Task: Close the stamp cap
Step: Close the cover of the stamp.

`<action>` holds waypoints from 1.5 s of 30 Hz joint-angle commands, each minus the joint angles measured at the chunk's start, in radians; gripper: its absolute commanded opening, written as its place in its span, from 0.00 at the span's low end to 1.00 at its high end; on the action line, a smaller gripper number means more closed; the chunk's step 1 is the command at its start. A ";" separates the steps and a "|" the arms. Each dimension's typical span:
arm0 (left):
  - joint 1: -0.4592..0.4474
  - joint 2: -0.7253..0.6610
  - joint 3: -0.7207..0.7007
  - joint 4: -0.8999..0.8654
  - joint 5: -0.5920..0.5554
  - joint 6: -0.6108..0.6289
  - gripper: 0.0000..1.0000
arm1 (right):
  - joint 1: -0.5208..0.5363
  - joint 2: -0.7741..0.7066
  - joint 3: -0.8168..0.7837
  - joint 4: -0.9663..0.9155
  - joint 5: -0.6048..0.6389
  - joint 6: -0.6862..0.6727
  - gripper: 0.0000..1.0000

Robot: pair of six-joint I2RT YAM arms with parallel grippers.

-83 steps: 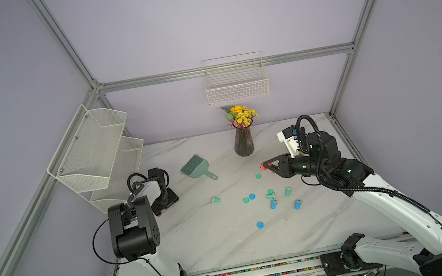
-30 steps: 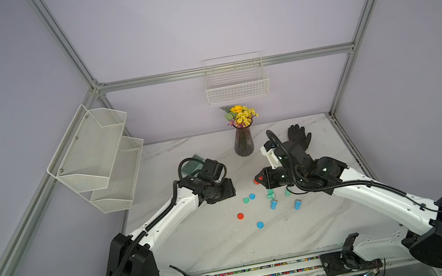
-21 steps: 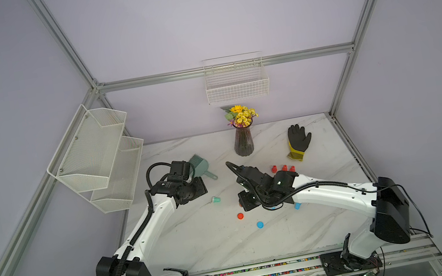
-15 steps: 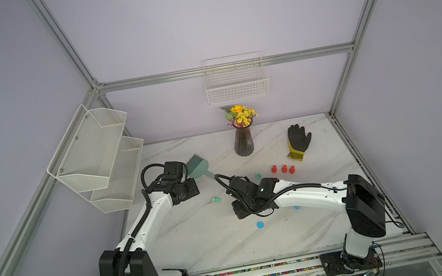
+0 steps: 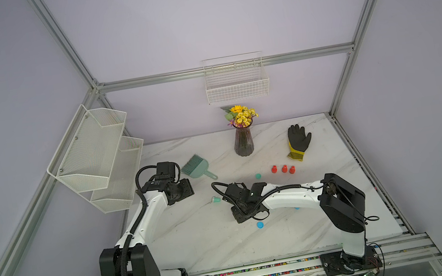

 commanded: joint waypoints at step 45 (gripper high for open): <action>0.034 0.006 0.015 0.031 0.072 0.039 0.66 | 0.021 0.036 -0.042 0.114 0.047 0.013 0.00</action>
